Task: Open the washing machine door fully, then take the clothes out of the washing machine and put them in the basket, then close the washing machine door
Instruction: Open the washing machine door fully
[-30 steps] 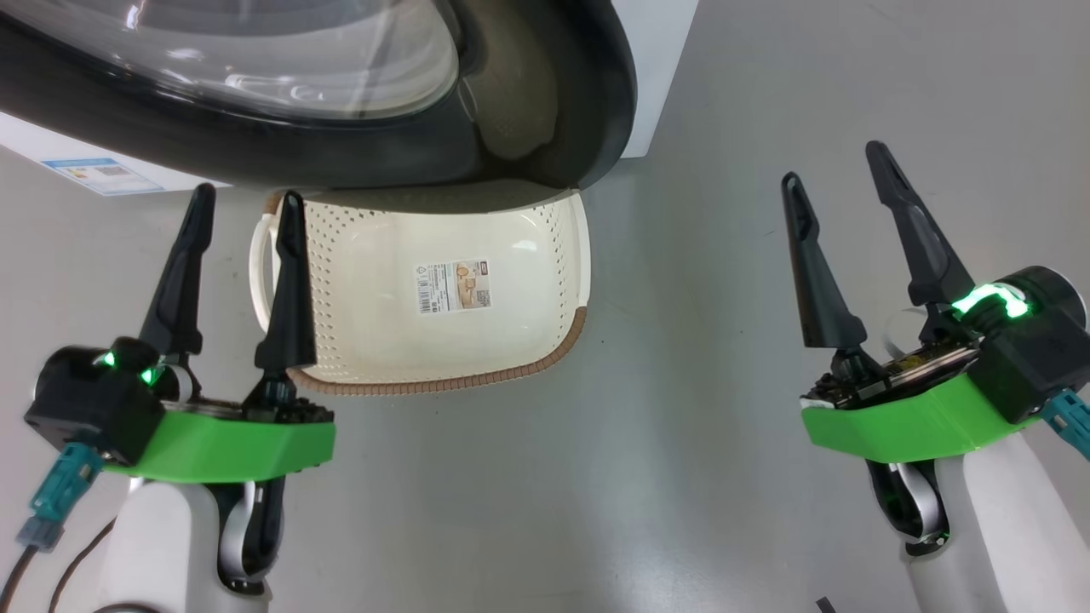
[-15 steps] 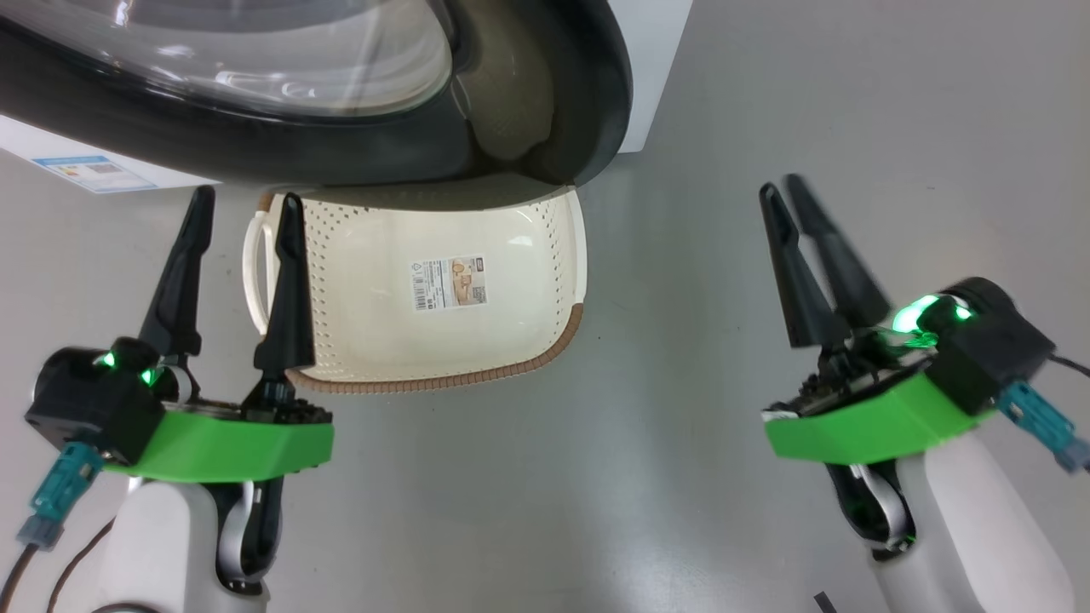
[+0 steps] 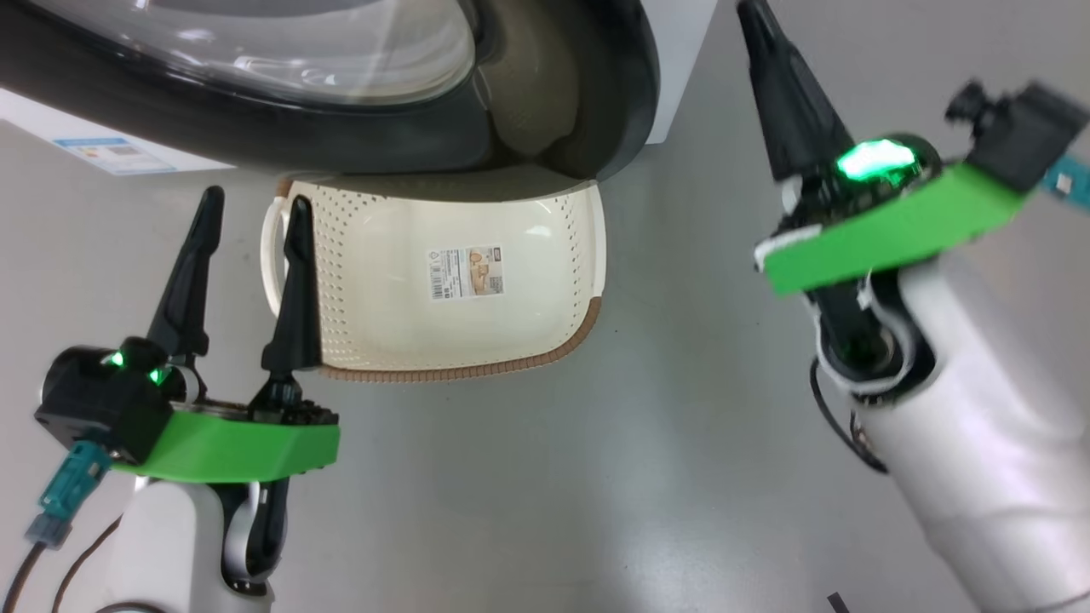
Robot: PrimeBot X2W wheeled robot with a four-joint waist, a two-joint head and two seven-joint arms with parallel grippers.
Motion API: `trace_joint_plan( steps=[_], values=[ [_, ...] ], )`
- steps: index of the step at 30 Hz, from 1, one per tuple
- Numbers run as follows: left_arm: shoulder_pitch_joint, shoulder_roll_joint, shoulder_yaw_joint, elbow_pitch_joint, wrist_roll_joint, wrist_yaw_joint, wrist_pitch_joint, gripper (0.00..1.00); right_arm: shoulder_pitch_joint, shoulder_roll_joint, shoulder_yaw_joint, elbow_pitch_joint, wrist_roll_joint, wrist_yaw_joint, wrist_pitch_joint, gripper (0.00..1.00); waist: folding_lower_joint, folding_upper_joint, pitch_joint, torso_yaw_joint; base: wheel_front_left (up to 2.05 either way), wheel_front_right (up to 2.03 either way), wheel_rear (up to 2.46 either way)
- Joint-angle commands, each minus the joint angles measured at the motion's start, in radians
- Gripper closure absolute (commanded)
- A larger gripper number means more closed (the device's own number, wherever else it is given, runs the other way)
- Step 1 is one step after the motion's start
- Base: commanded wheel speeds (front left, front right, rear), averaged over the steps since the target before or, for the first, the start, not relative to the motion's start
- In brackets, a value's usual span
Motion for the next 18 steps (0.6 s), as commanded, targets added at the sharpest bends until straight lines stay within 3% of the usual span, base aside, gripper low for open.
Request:
trace_joint_plan(
  steps=[1,9,10,15,18],
  values=[
    [0.008,0.022,0.027,-0.022,0.011,-0.006,-0.005,0.0,-0.032,0.006,0.031,-0.02,0.086,0.007,0.026,1.0,0.0,0.0,0.007,0.007,0.0,0.0,0.0],
    [-0.006,0.02,0.024,-0.017,0.006,-0.006,-0.005,0.0,-0.193,-0.031,0.044,0.015,0.536,0.007,0.316,1.0,0.0,0.0,0.025,0.025,0.0,0.0,0.0],
    [-0.006,0.02,0.024,-0.017,0.006,-0.006,-0.005,0.0,-0.193,-0.031,0.044,0.015,0.536,0.007,0.316,1.0,0.0,0.0,0.025,0.025,0.0,0.0,0.0],
    [-0.007,0.018,0.022,-0.015,0.006,-0.006,-0.005,0.0,-0.278,-0.042,0.026,0.112,0.782,0.007,0.614,1.0,0.0,0.0,0.03,0.029,0.0,0.0,0.0],
    [-0.006,0.017,0.021,-0.015,0.008,-0.006,-0.005,0.0,-0.319,-0.047,0.029,0.153,0.835,0.007,0.718,1.0,0.0,0.0,0.033,0.029,0.0,0.0,0.0]
  ],
)
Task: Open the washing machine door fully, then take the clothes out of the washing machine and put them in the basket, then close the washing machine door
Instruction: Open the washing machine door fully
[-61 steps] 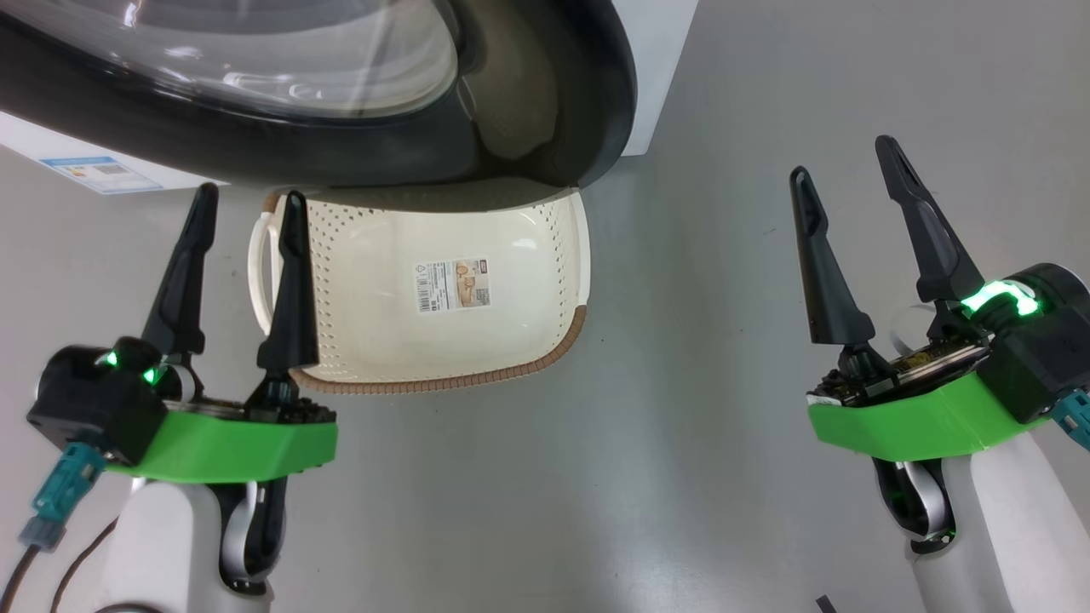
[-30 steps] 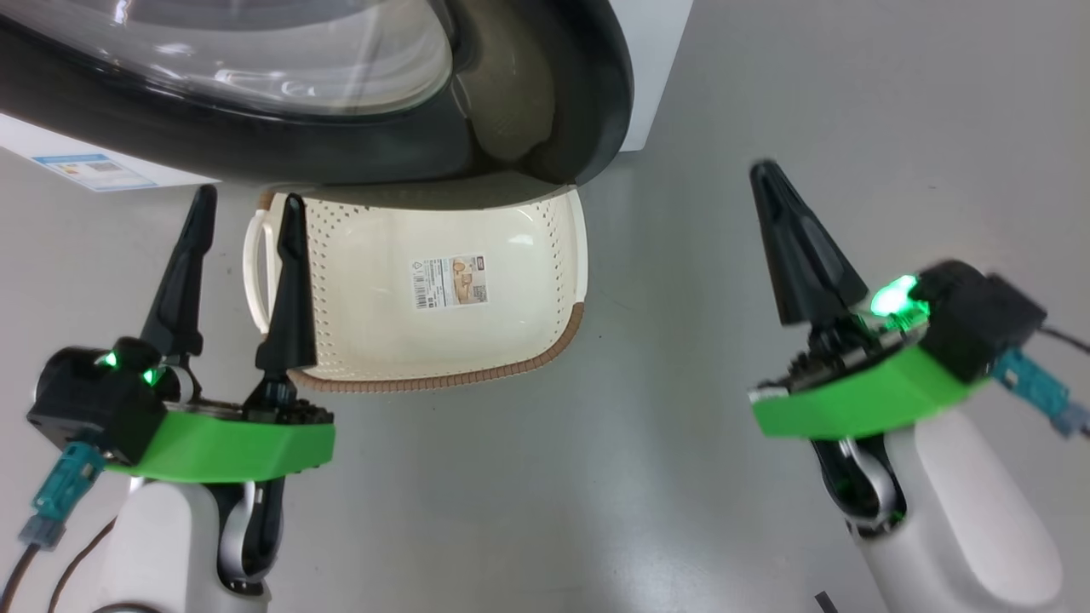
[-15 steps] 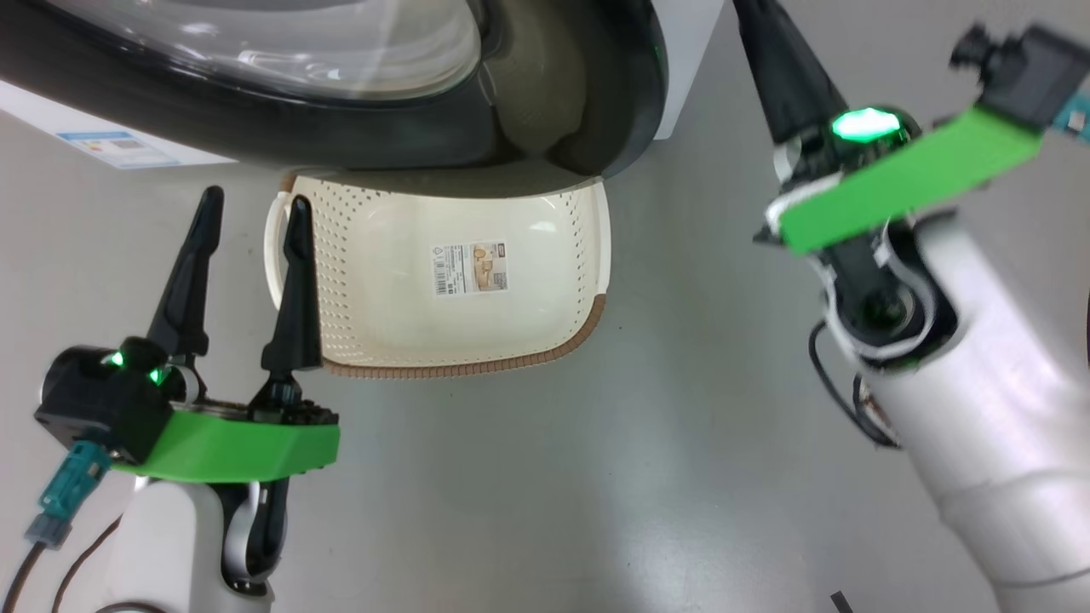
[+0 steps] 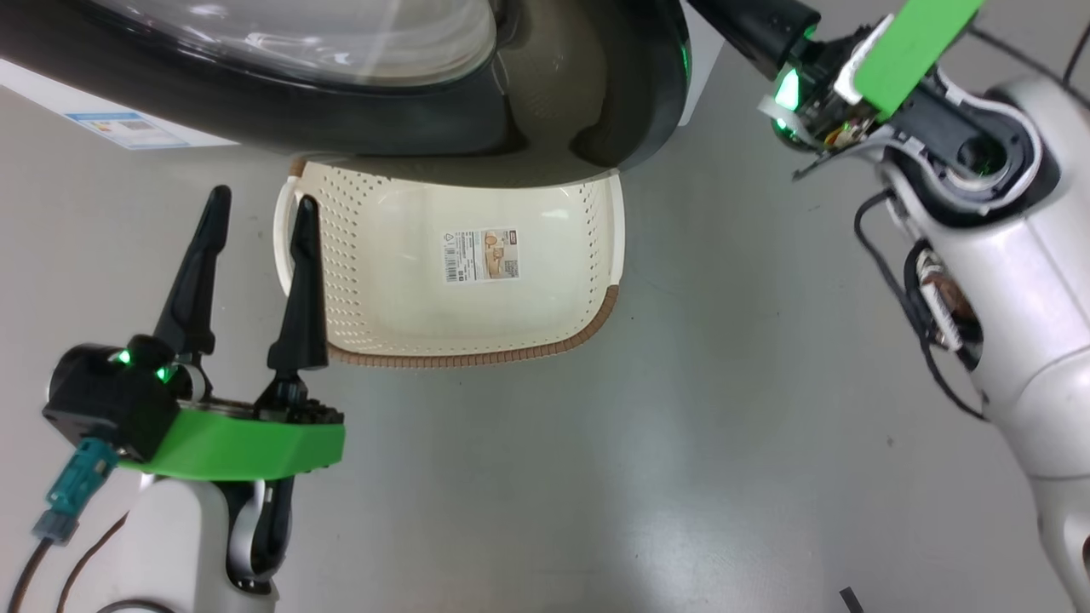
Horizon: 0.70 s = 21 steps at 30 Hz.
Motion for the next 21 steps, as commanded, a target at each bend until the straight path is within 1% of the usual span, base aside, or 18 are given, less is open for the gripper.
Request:
trace_joint_plan(
  steps=[1,3,8,13,21],
  values=[
    [-0.002,0.02,0.028,-0.021,0.008,-0.006,-0.005,0.0,-0.024,0.011,0.004,-0.011,0.017,0.007,0.041,1.0,0.0,-0.0001,0.002,0.001,0.0,0.0,0.0],
    [-0.002,0.019,0.027,-0.021,0.008,-0.006,-0.005,0.0,-0.044,0.004,0.021,-0.003,0.01,0.007,0.084,1.0,0.0,-0.0001,0.005,0.001,0.0,0.0,0.0],
    [-0.006,0.018,0.03,-0.016,0.006,-0.006,-0.005,0.0,-0.048,0.003,0.06,-0.038,-0.023,0.007,0.154,1.0,0.0,-0.0001,0.007,0.001,0.0,0.0,0.0],
    [-0.005,0.018,0.038,-0.006,0.007,-0.006,-0.005,0.0,-0.016,0.007,0.075,-0.075,-0.043,0.007,0.186,1.0,0.0,-0.0001,-0.012,0.005,0.0,0.0,0.0],
    [0.018,0.014,0.052,0.011,0.011,-0.006,-0.005,0.0,0.064,0.006,0.087,-0.112,-0.06,0.007,0.229,1.0,0.0,-0.0001,-0.075,0.027,0.0,0.0,0.0]
  ],
)
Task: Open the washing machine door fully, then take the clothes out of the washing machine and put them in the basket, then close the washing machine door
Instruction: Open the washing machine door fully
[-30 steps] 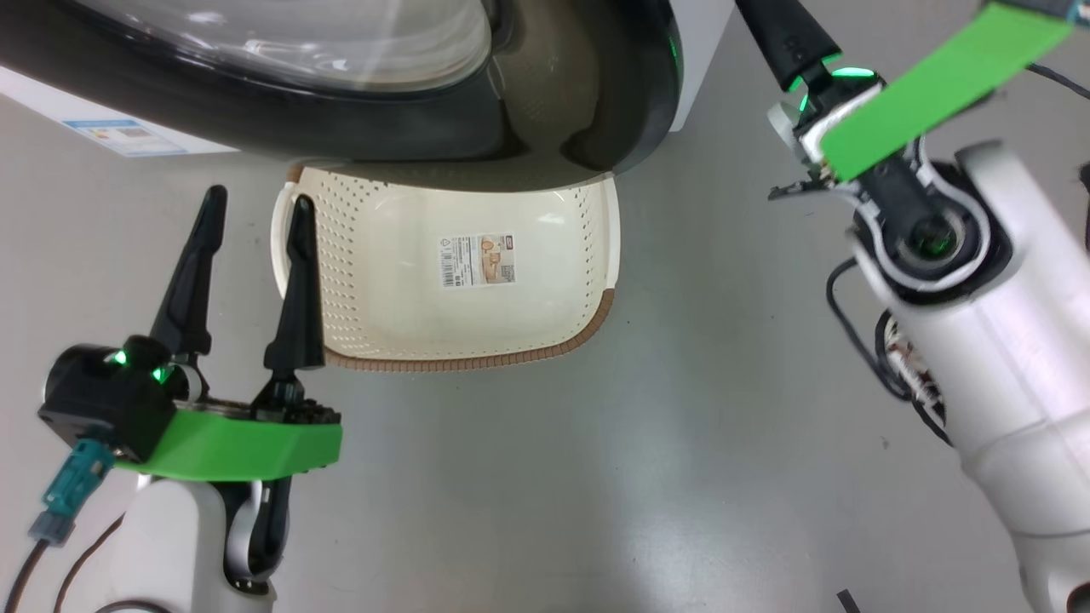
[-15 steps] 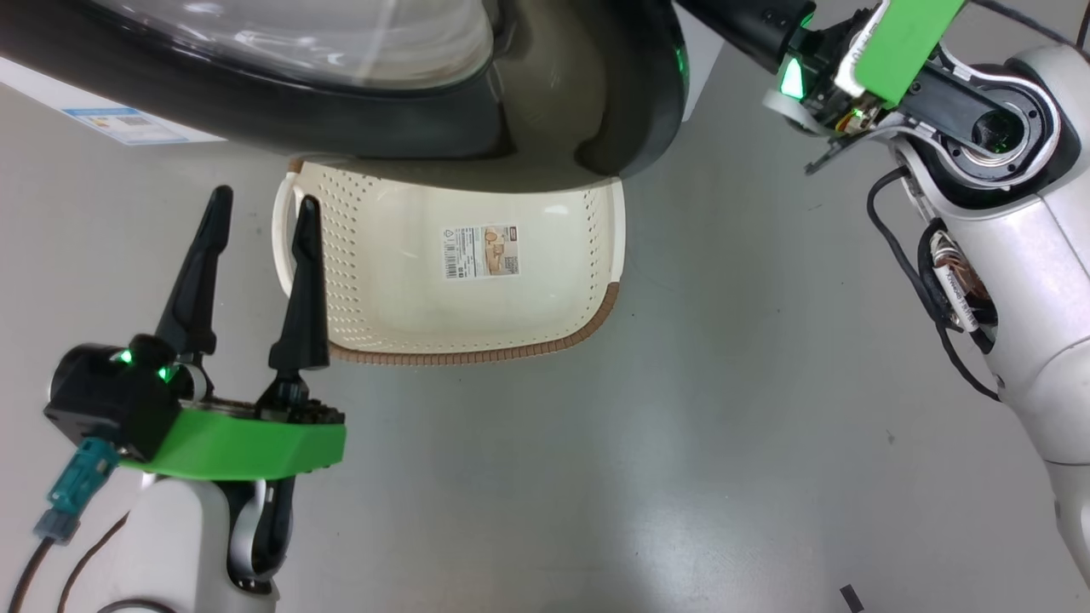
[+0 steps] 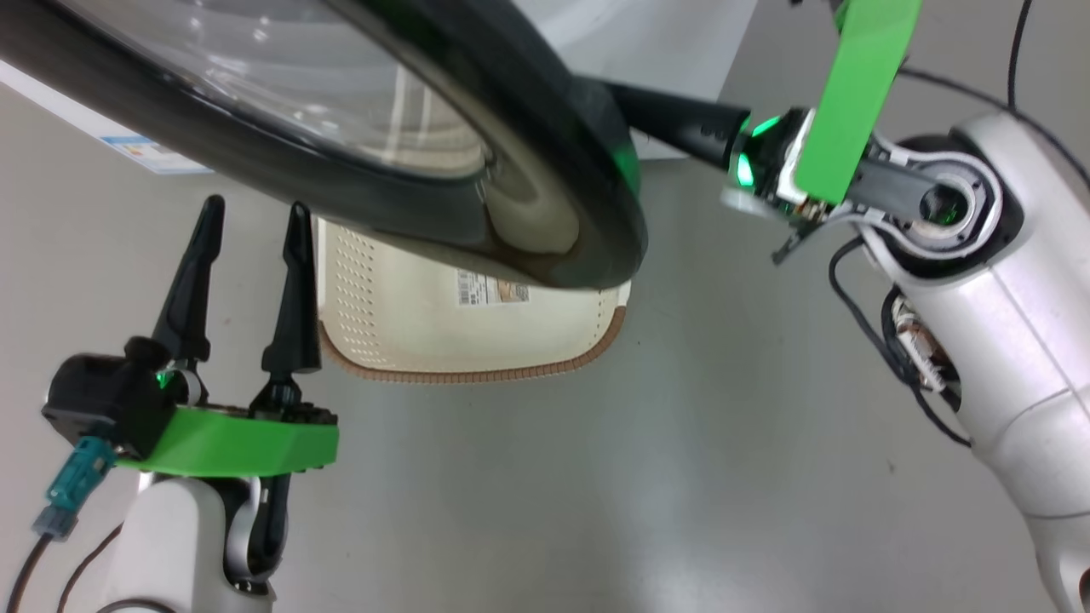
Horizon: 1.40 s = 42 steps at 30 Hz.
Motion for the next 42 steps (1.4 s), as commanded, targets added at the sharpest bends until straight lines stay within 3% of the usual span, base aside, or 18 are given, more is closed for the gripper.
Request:
trace_joint_plan(
  steps=[1,21,42],
  values=[
    [0.02,0.02,0.038,-0.014,0.011,-0.006,-0.005,0.0,0.04,0.023,0.01,-0.037,-0.02,0.007,0.011,1.0,0.0,0.0,-0.033,0.016,0.0,0.0,0.0],
    [0.122,0.011,0.071,0.008,-0.001,-0.004,-0.005,0.0,0.219,0.054,0.018,-0.104,-0.06,0.007,0.04,1.0,0.0,0.0,-0.196,0.126,0.0,0.0,0.0],
    [0.227,0.011,0.062,0.051,-0.017,0.015,-0.005,0.0,0.363,0.124,0.044,-0.062,-0.077,0.007,0.095,1.0,0.0,0.0,-0.387,0.28,0.0,0.0,0.0]
  ],
)
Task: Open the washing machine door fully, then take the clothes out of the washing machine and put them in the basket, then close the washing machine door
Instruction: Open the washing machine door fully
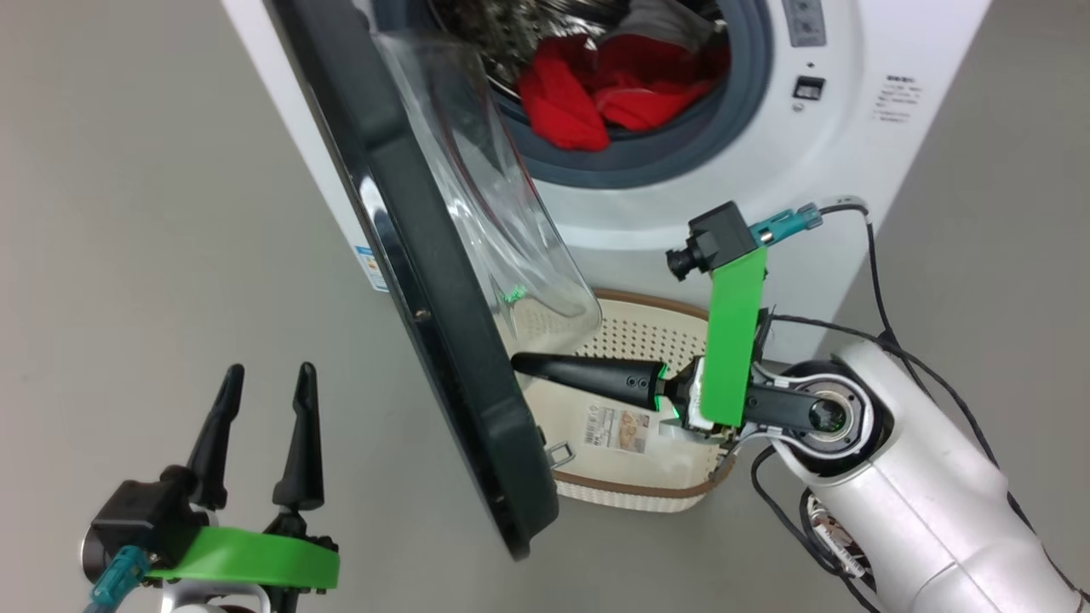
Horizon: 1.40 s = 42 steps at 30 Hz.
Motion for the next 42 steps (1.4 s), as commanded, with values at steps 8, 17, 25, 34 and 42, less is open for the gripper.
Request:
trace_joint_plan(
  steps=[8,17,25,34,42],
  values=[
    [0.006,0.019,0.015,-0.008,0.008,0.006,-0.005,0.0,0.041,0.045,0.056,0.002,-0.084,0.008,-0.037,1.0,0.0,-0.0001,-0.086,0.12,0.0,0.0,0.0],
    [0.018,0.019,0.024,-0.01,0.013,0.008,-0.005,0.0,0.031,0.059,0.098,0.037,-0.104,0.008,-0.074,1.0,0.0,-0.0001,-0.092,0.162,0.0,0.0,0.0],
    [0.05,0.019,0.055,-0.032,-0.001,0.024,-0.005,0.0,-0.019,0.066,0.171,0.061,-0.106,0.008,-0.089,1.0,0.0,-0.0001,-0.079,0.173,0.0,0.0,0.0],
    [0.069,0.019,0.063,-0.039,-0.014,0.027,-0.005,0.0,-0.073,0.068,0.231,0.086,-0.08,0.008,-0.121,1.0,0.0,-0.0001,-0.061,0.184,0.0,0.0,0.0],
    [0.077,0.019,0.068,-0.034,-0.037,0.034,-0.005,0.0,-0.076,0.068,0.256,0.102,-0.08,0.008,-0.154,0.93,0.0,-0.0001,-0.073,0.18,0.0,0.0,0.0]
  ],
)
